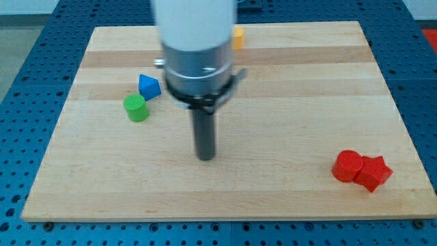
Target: Move the blue triangle down a bit
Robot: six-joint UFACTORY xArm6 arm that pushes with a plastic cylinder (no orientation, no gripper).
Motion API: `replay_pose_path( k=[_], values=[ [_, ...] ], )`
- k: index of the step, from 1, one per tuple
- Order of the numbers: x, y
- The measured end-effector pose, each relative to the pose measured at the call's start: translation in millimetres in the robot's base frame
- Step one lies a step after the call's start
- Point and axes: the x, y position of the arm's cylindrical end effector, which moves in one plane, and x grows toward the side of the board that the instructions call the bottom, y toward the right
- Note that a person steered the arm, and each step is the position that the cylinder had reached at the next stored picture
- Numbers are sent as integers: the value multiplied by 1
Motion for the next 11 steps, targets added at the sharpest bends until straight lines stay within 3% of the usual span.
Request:
replay_pose_path(
  k=[3, 4, 6, 7, 11],
  values=[
    [-48, -166],
    [-92, -177],
    [-158, -137],
    [-159, -100],
    [-84, 8]
  ],
)
